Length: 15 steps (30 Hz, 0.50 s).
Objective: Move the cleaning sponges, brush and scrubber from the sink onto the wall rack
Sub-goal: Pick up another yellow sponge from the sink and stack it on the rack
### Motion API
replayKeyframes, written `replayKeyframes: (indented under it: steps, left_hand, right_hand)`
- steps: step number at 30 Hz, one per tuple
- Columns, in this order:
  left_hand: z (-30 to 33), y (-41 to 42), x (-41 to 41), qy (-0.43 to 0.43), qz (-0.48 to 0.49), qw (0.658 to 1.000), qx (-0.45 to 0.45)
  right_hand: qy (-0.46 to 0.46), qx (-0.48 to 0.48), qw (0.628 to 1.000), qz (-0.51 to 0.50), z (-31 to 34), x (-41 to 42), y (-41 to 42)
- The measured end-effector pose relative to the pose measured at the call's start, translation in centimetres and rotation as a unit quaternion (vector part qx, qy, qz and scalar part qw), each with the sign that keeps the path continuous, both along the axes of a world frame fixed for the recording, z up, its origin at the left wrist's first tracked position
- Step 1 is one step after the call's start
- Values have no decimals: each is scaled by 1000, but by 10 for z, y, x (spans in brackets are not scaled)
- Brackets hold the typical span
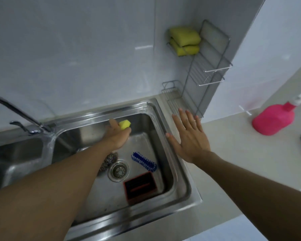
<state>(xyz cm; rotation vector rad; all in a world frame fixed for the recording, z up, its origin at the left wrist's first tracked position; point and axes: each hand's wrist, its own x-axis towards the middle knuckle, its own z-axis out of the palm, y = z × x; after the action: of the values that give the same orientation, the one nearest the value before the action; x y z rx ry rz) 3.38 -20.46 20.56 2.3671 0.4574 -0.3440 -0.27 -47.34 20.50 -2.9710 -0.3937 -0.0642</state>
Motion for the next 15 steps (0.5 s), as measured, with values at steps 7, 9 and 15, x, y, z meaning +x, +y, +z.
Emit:
replayKeyframes:
  steps: [7, 9, 15]
  left_hand:
    - [91, -22, 42, -109, -27, 994, 4]
    - [118, -32, 57, -134, -25, 991, 3]
    - [183, -75, 99, -181, -40, 982, -20]
  right_hand:
    - [-141, 32, 989, 23, 90, 22, -22]
    - [-184, 29, 983, 2, 110, 34, -34]
    - [-239, -8, 969, -55, 147, 80, -77]
